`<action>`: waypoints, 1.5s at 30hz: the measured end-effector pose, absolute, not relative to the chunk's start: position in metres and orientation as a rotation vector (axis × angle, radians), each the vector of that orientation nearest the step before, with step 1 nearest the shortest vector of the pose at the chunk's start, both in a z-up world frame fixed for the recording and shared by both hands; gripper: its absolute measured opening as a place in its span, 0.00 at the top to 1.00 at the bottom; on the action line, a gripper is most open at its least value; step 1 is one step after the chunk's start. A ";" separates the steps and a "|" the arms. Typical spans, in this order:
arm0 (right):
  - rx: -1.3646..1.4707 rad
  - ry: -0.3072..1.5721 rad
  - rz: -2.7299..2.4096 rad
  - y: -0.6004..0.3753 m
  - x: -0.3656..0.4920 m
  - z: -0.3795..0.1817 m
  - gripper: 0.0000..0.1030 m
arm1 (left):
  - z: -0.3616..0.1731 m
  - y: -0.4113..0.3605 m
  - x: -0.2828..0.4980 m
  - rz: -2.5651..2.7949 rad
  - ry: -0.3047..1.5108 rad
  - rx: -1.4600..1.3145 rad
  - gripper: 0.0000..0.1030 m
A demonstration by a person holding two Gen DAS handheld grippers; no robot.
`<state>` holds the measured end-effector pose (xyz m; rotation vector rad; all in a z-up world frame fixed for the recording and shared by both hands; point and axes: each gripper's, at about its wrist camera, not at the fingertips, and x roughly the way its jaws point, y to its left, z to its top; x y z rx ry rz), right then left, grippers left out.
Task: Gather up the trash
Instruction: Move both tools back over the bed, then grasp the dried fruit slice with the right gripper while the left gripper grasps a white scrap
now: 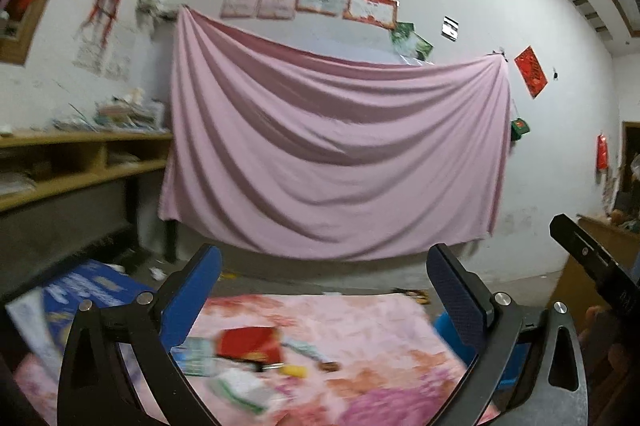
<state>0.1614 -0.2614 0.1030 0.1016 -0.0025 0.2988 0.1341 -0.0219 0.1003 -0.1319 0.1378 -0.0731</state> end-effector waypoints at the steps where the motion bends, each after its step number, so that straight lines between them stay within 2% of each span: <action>1: 0.098 -0.003 0.309 -0.255 0.159 0.101 0.00 | 0.099 -0.016 0.129 -0.060 0.134 -0.123 0.02; 10: 0.075 0.118 0.396 -0.200 0.175 0.065 0.00 | 0.057 0.023 0.104 0.017 0.210 -0.074 0.02; 22: -0.029 0.387 0.460 -0.179 0.229 0.024 0.00 | 0.002 0.025 0.154 -0.001 0.485 -0.153 0.03; 25: -0.033 0.461 0.469 -0.179 0.245 0.015 0.04 | -0.007 0.028 0.172 -0.009 0.555 -0.203 0.04; 27: -0.044 0.509 0.472 -0.177 0.256 0.008 0.10 | -0.014 0.031 0.182 -0.015 0.598 -0.241 0.08; 29: -0.056 0.546 0.479 -0.175 0.263 0.002 0.15 | -0.023 0.032 0.193 -0.019 0.649 -0.259 0.22; 32: -0.076 0.610 0.500 -0.168 0.275 -0.008 0.18 | -0.032 0.032 0.203 -0.024 0.704 -0.270 0.36; 35: -0.101 0.684 0.527 -0.159 0.287 -0.019 0.25 | -0.039 0.033 0.211 -0.028 0.749 -0.293 0.44; 42: -0.113 0.798 0.563 -0.144 0.315 -0.035 0.44 | -0.056 0.046 0.230 -0.001 0.829 -0.378 0.47; 45: -0.116 0.845 0.584 -0.138 0.322 -0.043 0.47 | -0.059 0.052 0.235 -0.005 0.845 -0.409 0.50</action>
